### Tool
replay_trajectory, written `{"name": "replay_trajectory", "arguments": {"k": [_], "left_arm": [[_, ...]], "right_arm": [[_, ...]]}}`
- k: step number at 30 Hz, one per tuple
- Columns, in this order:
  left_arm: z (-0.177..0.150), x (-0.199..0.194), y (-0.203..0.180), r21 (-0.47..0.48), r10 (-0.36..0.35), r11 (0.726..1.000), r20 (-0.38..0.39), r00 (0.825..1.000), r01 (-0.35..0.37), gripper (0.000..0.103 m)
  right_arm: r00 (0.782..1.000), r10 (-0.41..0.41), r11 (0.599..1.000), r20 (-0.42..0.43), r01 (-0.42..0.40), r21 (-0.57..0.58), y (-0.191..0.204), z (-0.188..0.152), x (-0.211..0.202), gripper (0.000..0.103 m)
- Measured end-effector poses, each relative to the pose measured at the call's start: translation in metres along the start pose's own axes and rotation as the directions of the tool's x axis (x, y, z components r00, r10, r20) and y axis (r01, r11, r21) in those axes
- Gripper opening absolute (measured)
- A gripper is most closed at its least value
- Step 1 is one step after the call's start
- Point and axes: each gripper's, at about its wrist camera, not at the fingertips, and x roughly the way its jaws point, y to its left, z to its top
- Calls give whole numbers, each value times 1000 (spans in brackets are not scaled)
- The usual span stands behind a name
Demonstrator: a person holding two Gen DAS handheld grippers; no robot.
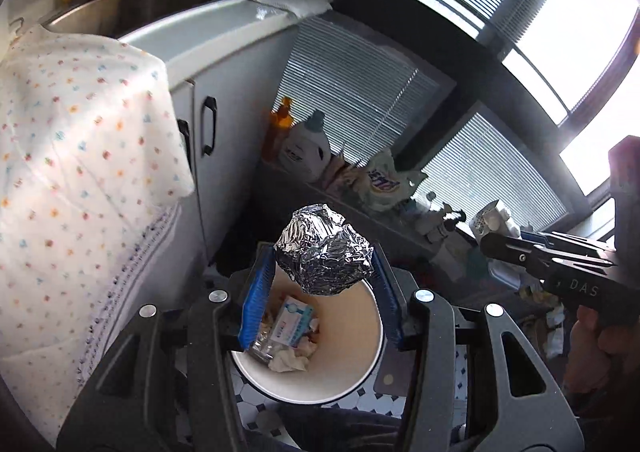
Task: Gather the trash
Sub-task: 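Carry the foil ball and blister pack down over the white bin, then open both tools to drop the foil ball and blister pack into the bin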
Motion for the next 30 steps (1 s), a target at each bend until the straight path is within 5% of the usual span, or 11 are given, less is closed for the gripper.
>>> {"name": "replay_trajectory", "arguments": {"k": [5,8,12,30], "left_arm": [[-23,48,-18,11,-26,1000,-142,990,28,50],[-32,64,-14,-26,-13,1000,-204,979,8,64],[-29,51,-9,-21,13,1000,-164,986,-17,78],[10,-85,82,-89,129,988,41,991,-125,83]], "right_arm": [[1000,-17,1000,-21,17,17,-20,-17,-1,25],[999,-17,1000,-30,18,25,-26,-24,0,25],[999,-9,999,-36,10,35,-29,-26,3,25],[997,52,999,-54,-52,-5,53,-1,35,28]]}}
